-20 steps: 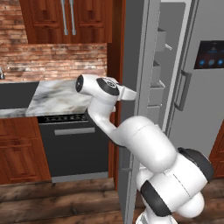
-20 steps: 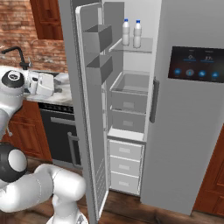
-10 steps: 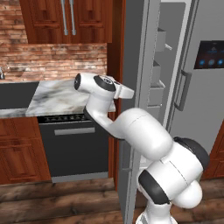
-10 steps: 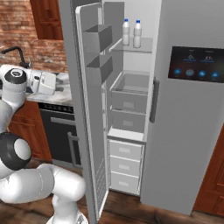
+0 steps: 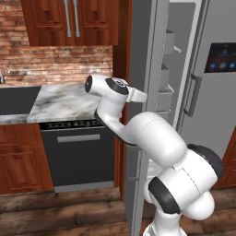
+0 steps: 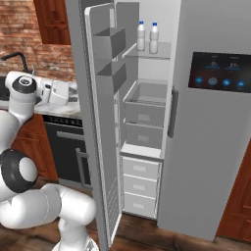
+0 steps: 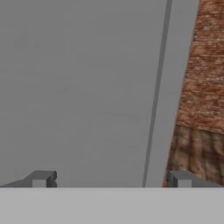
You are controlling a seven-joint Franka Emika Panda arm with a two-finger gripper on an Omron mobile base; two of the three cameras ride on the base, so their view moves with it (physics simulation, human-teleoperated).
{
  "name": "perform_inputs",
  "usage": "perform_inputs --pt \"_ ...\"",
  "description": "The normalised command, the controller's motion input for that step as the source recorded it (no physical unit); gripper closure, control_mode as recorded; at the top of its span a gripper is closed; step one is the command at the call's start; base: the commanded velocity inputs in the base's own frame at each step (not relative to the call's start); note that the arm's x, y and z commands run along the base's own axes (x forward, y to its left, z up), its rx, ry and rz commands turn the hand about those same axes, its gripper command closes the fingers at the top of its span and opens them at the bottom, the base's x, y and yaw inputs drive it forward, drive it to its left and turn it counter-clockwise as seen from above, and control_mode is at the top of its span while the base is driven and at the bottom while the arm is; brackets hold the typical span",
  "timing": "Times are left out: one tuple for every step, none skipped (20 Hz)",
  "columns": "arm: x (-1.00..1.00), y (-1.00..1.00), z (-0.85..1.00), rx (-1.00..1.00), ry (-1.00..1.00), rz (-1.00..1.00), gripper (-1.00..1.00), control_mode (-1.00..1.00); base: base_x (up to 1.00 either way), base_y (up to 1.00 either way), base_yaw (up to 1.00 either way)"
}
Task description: Take the bottled waters from the counter and place them in the freezer to freeze. Close the freezer door after placing the bottles.
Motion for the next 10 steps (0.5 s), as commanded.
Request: perform_inputs --pt "0.0 -0.28 -0.01 0.0 0.0 0.02 -1.0 -1.0 0.0 0.0 0.0" --pt "0.0 -0.29 -0.01 0.0 0.0 0.02 -1.0 -1.0 0.0 0.0 0.0" --pt "0.0 -0.28 0.0 0.0 0.0 0.02 -1.0 -1.0 0.0 0.0 0.0" --pt "0.0 -0.29 0.0 0.0 0.0 0.02 -1.0 -1.0 0.0 0.0 0.0" --pt "0.0 -0.3 0.0 0.0 0.0 0.02 -1.0 -1.0 0.0 0.0 0.0" --pt "0.0 -0.3 0.0 0.0 0.0 0.02 -1.0 -1.0 0.0 0.0 0.0" --pt "0.0 -0.3 -0.01 0.0 0.0 0.02 -1.0 -1.0 0.0 0.0 0.0" --pt "0.0 -0.3 -0.02 0.0 0.0 0.02 -1.0 -1.0 0.0 0.0 0.0" --pt "0.0 -0.3 -0.04 0.0 0.0 0.01 -1.0 -1.0 0.0 0.0 0.0" --pt "0.0 -0.29 -0.04 0.0 0.0 0.01 -1.0 -1.0 0.0 0.0 0.0"
